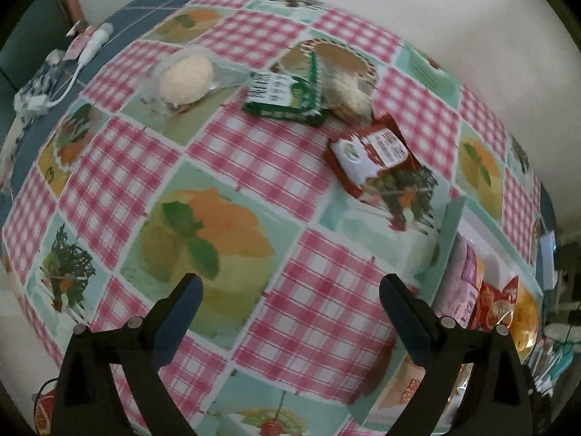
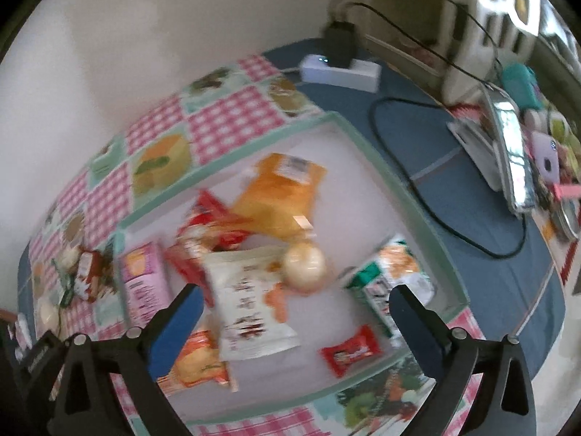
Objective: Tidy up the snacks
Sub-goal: 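Move both open grippers from the tray back over the snack pile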
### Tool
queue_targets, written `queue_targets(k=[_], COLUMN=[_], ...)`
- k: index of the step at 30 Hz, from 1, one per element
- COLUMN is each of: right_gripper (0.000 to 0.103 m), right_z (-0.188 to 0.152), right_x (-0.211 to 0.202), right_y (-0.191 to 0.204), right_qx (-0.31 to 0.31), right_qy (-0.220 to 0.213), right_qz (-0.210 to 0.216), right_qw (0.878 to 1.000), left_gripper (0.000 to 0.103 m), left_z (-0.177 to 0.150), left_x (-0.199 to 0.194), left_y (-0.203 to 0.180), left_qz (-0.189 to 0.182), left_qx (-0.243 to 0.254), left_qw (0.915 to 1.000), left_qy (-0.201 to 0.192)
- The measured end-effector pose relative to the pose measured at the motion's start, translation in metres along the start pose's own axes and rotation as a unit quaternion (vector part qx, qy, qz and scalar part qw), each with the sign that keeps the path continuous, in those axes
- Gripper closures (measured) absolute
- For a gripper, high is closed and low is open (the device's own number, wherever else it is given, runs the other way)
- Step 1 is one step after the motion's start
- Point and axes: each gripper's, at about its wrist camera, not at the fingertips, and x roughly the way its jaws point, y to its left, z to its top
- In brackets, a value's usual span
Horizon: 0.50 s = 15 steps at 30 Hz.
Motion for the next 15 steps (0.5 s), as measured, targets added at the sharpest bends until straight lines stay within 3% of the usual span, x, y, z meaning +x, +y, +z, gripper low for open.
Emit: queue_targets(k=[9,15], right_gripper=[0.000,0.000], right_z=[-0.026,-0.044], right_x=[-0.015,-0.026], right_y=[0.071,0.094], right_qx=[-0.099,-0.130], right_qy=[0.003,-0.002], right_qz=[0.050,0.033], right_qw=[0.994,0.991], left_gripper=[0.005,0.005], left_z=[0.015,0.019], left_x=[-0.027,-0.043], left_y=[0.029,0.039], left_qz=[0.010,0.011], left_qx=[-0.026,-0.023], left_qw=[0.9993,0.9991], left_qy=[-0.025,-0.035])
